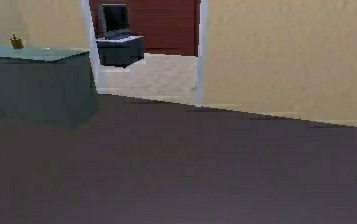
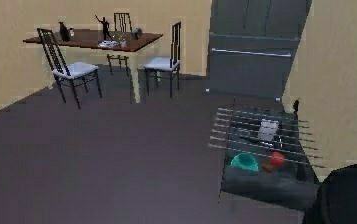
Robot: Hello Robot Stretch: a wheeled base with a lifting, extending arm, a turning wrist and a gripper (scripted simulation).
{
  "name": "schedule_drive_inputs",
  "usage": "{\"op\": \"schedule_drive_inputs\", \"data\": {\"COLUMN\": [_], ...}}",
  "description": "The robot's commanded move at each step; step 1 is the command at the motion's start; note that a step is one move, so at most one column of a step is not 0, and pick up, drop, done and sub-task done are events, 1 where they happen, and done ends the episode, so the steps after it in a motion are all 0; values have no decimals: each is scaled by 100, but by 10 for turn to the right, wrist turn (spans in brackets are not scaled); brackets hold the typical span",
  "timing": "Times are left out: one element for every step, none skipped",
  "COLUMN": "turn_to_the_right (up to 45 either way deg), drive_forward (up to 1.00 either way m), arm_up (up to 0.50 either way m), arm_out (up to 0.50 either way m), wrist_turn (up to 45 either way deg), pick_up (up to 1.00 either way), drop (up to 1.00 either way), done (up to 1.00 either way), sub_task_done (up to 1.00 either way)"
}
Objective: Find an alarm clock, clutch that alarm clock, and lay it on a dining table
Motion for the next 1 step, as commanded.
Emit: {"op": "schedule_drive_inputs", "data": {"turn_to_the_right": [0], "drive_forward": [100], "arm_up": [0], "arm_out": [0], "wrist_turn": [0], "pick_up": [0], "drop": [0], "done": [0], "sub_task_done": [0]}}
